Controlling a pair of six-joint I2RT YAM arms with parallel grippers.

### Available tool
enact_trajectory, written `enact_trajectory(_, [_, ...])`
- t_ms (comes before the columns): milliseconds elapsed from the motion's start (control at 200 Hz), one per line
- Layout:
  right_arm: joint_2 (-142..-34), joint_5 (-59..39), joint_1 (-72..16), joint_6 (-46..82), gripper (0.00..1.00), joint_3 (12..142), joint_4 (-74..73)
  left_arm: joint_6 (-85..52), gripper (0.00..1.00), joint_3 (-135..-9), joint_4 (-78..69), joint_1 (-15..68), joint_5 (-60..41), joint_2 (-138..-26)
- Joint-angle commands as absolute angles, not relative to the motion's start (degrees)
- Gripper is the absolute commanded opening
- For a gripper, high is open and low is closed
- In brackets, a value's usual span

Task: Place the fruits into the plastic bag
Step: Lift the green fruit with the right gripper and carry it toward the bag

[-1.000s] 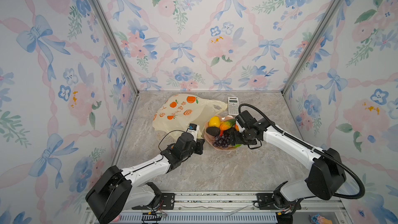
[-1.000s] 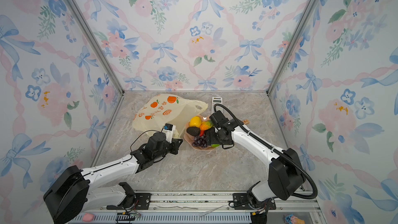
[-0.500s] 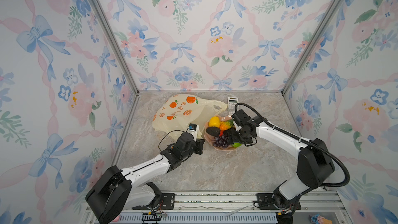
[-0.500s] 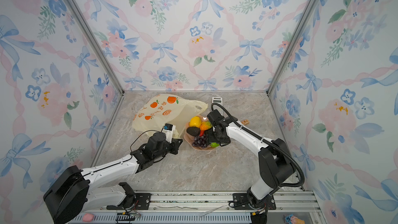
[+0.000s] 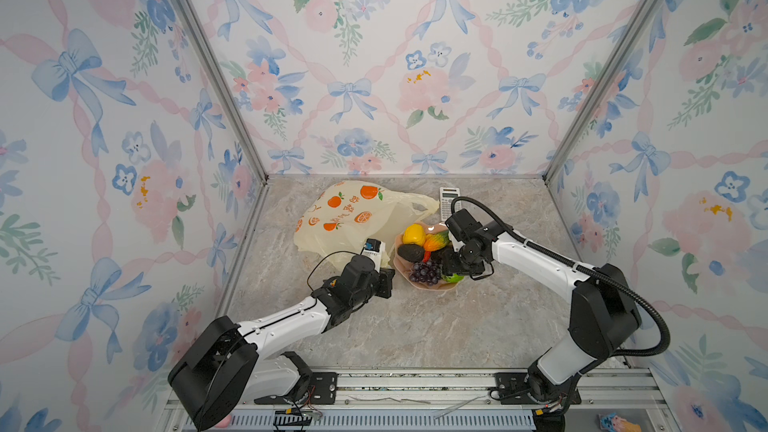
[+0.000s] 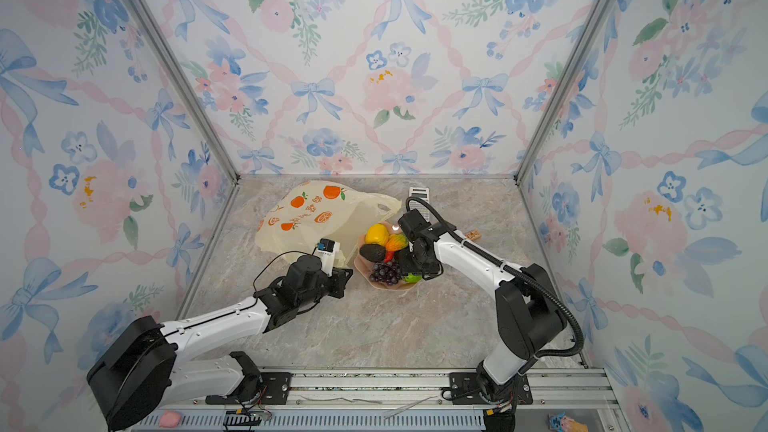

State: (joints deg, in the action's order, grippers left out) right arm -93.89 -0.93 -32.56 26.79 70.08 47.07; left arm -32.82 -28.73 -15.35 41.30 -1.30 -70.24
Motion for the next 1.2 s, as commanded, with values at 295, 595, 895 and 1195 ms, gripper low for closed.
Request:
enact_trajectory(295, [-82.23,3.17,-33.22,27.04,0.46,76.17,56.37,-31.98,0.0,-30.78,-15.91,41.75,-1.91,-70.3])
enact_trajectory(595, [-69.7,-4.97,-32.98,30.58,0.46,76.66,52.44,-32.08,0.0,-31.73,-14.99,41.66,-2.16,-69.55])
enact_trajectory(895, [-69.55,-25.05,-31.04,39.82,0.46,75.64,36.35,-31.93,0.0,-31.9,-13.89,40.87,-1.74,-67.34])
enact_trajectory(1195, [-81.75,-36.83,-29.62,49.23,0.45,77.12,20.36,-33.04,0.0,-31.23,-13.55,39.96,-1.92,-64.49])
